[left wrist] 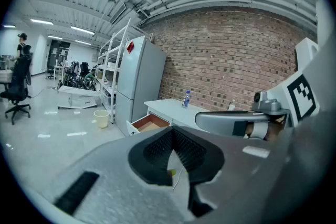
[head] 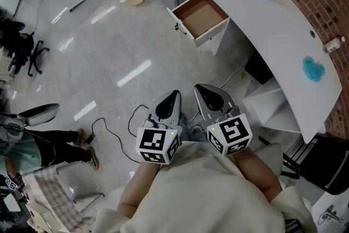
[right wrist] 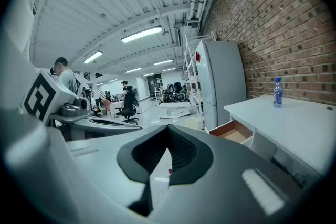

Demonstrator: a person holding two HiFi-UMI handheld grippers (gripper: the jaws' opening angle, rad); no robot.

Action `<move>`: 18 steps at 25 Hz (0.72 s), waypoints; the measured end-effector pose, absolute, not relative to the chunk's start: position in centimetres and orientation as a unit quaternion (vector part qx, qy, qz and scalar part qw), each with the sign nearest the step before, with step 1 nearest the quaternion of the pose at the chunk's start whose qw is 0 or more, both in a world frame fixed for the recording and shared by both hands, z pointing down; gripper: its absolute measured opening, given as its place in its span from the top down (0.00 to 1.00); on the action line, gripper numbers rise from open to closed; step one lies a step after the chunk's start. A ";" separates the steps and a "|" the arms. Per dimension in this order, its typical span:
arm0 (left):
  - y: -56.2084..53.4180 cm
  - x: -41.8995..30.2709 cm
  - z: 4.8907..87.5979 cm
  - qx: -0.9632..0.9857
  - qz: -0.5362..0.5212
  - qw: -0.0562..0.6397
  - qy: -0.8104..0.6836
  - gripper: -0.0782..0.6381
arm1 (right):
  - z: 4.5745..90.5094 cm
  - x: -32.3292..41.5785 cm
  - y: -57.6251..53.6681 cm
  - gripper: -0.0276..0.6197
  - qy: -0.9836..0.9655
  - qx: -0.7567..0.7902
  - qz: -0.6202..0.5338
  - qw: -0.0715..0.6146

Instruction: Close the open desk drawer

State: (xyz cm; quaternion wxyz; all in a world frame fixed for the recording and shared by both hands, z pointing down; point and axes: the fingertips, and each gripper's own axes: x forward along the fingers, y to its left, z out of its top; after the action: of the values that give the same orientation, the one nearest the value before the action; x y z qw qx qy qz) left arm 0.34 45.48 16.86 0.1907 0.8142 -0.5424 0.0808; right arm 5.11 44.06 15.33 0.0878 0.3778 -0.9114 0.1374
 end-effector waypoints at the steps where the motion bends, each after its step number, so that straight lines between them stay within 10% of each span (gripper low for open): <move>1: 45.8 0.4 16.9 0.814 0.082 0.190 -0.542 0.89 | 15.4 5.1 44.4 0.95 -0.912 0.376 0.138 0.090; 18: 47.7 0.1 17.2 0.813 0.078 0.197 -0.542 0.89 | 14.8 4.7 46.3 0.95 -0.916 0.370 0.135 0.082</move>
State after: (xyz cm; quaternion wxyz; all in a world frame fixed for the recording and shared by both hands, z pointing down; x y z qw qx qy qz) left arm 0.12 47.68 17.18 0.1971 0.8134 -0.5417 0.0780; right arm 4.74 46.33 14.78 0.0821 0.3700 -0.9156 0.1345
